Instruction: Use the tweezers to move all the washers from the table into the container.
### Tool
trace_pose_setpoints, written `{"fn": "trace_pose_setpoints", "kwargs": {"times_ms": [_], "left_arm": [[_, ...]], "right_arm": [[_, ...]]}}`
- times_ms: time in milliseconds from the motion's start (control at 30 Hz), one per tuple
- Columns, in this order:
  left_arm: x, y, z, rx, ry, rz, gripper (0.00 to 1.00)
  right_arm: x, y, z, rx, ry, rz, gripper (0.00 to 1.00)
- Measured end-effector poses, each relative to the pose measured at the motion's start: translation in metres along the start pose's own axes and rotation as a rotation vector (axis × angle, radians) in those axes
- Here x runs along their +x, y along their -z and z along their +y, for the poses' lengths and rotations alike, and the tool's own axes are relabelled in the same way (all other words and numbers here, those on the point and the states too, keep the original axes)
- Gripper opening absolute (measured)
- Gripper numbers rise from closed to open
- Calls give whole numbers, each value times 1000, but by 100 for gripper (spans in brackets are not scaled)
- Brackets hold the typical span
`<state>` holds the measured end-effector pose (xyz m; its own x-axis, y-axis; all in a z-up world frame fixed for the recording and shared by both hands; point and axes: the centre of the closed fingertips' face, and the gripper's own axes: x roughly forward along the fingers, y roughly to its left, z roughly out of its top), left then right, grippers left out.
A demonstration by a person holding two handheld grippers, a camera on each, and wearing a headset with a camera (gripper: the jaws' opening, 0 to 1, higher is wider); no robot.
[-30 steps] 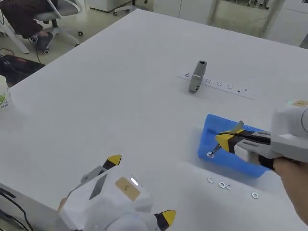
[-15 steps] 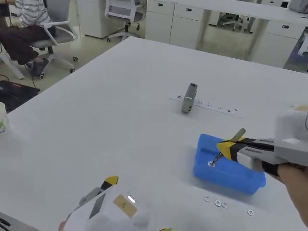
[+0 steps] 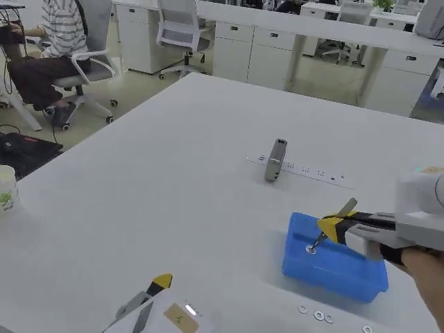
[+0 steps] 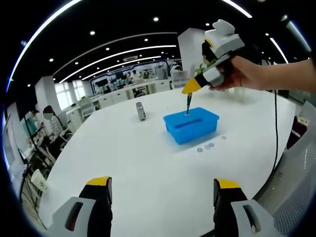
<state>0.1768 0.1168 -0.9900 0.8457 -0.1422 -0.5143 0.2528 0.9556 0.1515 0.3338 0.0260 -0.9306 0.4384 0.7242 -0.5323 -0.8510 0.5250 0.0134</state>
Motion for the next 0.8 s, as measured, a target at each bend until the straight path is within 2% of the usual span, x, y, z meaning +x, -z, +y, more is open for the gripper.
{"fn": "trace_pose_setpoints", "kwargs": {"times_ms": [200,433,500,600,800], "left_arm": [[1,3,-1,1,6,15,86],[1,-1,-1,-21,9,-6,90],[2,2,-1,-18,10,10,90],[2,2,-2,-15,10,12,91],[2,-1,-2,-43,16,-13,95]], "right_arm": [[15,7,-12,17,25,14,1],[35,16,-25,22,37,34,1],[40,18,-28,21,44,39,1],[46,23,-30,25,48,45,1],[57,35,-34,35,51,59,1]]}}
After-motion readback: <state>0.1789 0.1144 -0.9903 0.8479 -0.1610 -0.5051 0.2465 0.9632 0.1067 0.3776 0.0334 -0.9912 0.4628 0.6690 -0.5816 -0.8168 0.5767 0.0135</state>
